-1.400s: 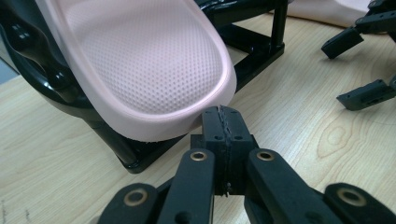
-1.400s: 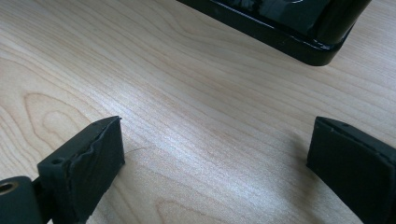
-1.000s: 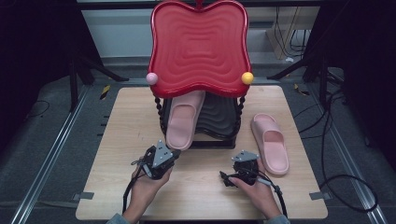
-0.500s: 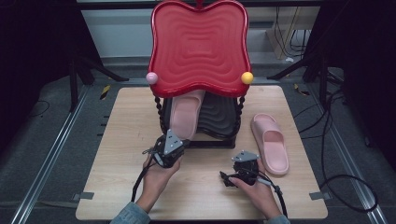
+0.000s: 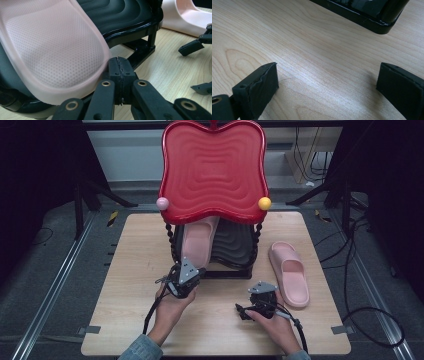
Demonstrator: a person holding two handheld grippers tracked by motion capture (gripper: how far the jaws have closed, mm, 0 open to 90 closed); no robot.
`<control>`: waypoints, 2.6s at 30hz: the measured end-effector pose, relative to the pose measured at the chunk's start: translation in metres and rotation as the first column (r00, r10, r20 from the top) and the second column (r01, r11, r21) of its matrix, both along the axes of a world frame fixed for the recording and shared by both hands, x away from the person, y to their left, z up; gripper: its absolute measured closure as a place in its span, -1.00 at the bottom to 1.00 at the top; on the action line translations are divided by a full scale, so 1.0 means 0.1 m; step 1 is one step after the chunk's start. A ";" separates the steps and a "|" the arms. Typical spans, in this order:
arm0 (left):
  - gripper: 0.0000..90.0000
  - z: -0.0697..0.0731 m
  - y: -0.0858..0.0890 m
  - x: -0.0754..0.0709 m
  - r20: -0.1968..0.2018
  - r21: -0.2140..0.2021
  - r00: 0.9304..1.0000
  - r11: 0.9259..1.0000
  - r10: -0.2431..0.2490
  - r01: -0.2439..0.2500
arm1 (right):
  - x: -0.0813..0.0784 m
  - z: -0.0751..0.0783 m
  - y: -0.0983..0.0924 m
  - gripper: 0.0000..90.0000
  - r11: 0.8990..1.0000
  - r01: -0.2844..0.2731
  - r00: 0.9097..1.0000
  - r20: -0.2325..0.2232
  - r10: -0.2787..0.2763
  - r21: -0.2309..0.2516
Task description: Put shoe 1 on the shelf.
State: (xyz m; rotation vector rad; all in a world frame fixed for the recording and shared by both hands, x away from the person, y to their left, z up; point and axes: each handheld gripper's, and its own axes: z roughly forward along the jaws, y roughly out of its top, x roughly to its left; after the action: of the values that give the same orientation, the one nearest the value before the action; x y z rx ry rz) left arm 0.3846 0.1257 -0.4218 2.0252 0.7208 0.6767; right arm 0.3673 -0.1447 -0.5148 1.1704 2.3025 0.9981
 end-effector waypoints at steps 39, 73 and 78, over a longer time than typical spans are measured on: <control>0.98 0.09 0.35 0.15 0.007 -0.024 0.997 0.997 0.079 -0.079 | 0.00 0.00 0.00 -0.91 1.000 -0.003 1.000 0.000 0.003 0.000; 0.19 0.17 0.38 0.02 -0.041 -0.048 0.997 0.997 0.063 -0.065 | -0.04 0.24 -0.19 -0.23 0.998 0.045 0.996 0.076 -0.042 -0.036; -0.15 0.05 0.61 -0.11 -0.090 -0.084 0.993 0.993 0.072 -0.080 | 0.02 0.38 -0.43 0.02 0.996 0.088 0.991 0.100 -0.086 -0.017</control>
State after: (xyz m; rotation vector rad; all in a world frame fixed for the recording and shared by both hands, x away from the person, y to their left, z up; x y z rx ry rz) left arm 0.3731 0.1869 -0.4164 1.9643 0.8675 0.5935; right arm 0.3690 -0.1880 -0.4773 1.1753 2.1611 0.9746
